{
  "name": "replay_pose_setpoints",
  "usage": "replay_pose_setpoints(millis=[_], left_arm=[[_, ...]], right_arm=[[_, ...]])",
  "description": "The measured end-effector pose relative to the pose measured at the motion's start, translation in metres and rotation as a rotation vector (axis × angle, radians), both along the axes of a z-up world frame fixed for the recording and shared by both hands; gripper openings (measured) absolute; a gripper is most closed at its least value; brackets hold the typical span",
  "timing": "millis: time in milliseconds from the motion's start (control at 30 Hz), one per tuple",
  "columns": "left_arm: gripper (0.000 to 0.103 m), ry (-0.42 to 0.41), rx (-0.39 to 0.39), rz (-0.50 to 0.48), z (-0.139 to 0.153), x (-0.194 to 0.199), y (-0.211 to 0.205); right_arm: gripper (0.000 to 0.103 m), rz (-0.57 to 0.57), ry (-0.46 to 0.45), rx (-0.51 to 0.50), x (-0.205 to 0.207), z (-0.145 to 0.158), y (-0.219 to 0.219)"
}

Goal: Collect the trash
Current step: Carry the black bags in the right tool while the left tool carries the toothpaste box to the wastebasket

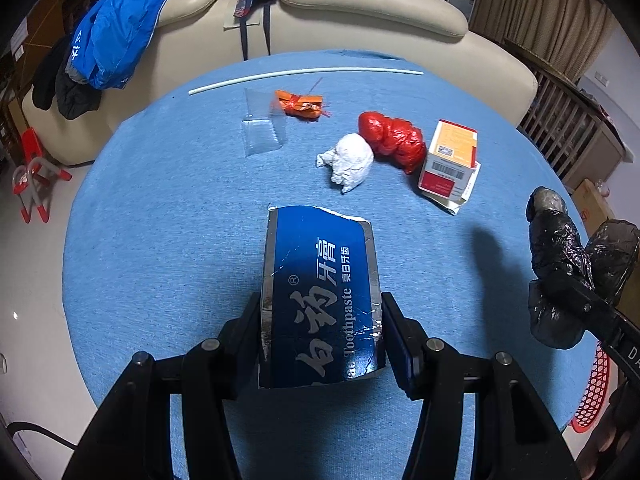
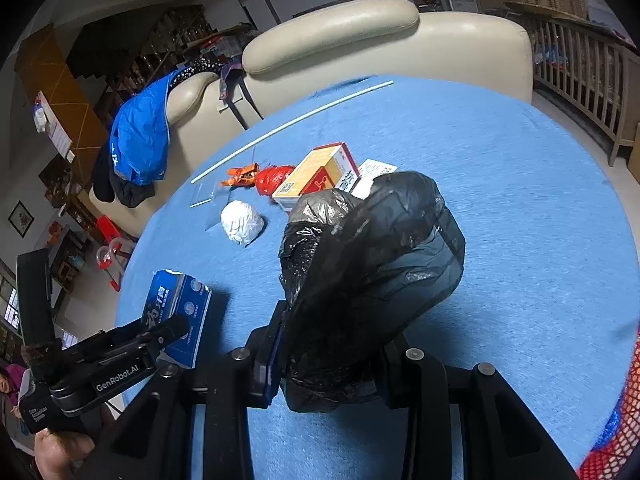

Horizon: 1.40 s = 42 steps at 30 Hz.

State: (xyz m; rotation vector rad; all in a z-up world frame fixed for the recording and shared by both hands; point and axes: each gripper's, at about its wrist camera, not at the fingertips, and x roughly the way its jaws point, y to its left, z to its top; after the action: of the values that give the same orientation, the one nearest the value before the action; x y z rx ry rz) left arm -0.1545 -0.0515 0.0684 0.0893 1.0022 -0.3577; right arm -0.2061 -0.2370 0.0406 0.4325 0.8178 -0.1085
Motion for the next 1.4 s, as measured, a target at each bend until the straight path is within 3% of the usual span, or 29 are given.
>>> replay_pose_setpoints(millis=[533, 1400], left_arm=[[0.058, -0.034, 0.010, -0.063, 0.012, -0.017, -0.022], [0.058, -0.098, 0.038, -0.258, 0.031, -0.072, -0.108]], right_arm=[[0.039, -0.052, -0.028, 0.006, -0.029, 0.008, -0.016], [0.039, -0.281, -0.079, 0.025, -0.134, 0.017, -0.093]])
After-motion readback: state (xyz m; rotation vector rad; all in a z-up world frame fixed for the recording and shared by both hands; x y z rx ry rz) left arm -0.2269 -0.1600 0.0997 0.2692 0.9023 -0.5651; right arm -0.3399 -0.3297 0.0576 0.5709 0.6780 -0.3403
